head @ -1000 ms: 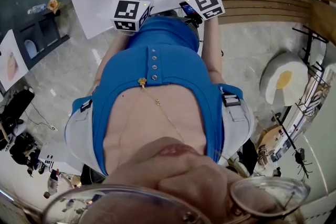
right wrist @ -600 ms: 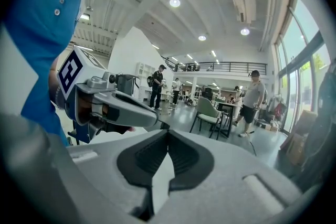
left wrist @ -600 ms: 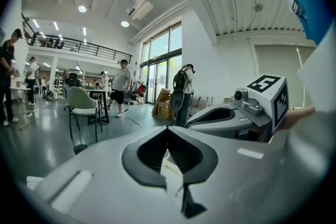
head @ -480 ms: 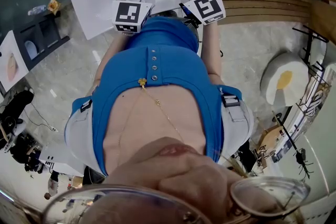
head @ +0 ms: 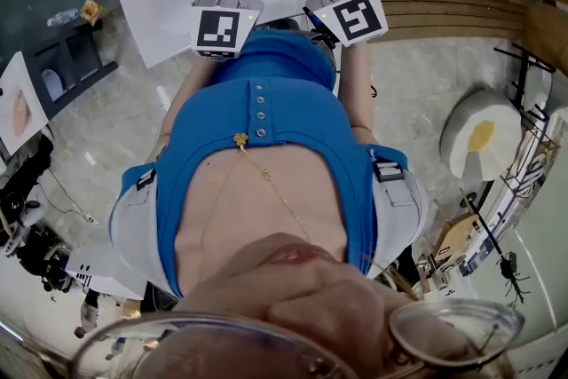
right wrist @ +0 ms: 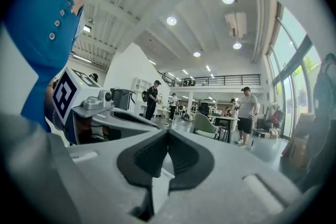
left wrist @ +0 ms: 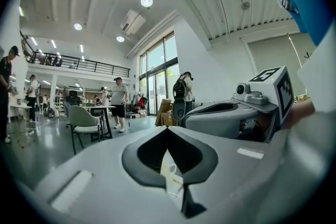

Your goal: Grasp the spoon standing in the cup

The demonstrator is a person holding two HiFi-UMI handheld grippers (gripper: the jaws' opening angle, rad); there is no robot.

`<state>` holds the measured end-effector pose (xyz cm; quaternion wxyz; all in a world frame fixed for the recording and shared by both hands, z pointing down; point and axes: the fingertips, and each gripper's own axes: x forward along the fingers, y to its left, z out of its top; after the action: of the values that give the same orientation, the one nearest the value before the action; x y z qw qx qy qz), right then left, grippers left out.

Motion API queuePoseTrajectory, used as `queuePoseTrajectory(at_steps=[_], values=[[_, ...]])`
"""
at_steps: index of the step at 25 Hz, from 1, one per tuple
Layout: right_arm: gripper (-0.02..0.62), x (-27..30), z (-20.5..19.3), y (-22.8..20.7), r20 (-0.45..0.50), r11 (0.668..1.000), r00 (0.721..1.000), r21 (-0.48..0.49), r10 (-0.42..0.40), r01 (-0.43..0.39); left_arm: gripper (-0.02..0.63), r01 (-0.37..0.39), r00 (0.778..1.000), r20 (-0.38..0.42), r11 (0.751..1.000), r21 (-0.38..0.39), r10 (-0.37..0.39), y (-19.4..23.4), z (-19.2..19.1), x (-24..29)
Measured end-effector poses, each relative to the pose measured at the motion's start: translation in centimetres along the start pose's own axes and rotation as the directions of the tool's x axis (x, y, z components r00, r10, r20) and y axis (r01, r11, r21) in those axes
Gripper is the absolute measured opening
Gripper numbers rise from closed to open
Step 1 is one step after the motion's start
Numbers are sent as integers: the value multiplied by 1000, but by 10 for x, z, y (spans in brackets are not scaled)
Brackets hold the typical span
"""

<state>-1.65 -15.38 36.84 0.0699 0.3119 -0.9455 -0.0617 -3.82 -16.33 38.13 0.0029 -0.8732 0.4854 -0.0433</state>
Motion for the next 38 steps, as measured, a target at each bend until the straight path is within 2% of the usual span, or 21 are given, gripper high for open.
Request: queuePoseTrajectory(at_steps=[7, 15, 38], values=[[3, -7, 18, -4, 75, 999, 997, 36, -16, 13, -8, -8, 999, 46, 1000, -5, 8, -2, 14, 0], [2, -13, 29, -9, 131, 998, 991, 60, -31, 23, -9, 0, 999, 46, 1000, -14, 1, -6, 22, 0], [2, -10, 31, -6, 114, 999, 993, 45, -20, 15, -11, 6, 999, 32, 1000, 3, -6, -7, 23, 0]])
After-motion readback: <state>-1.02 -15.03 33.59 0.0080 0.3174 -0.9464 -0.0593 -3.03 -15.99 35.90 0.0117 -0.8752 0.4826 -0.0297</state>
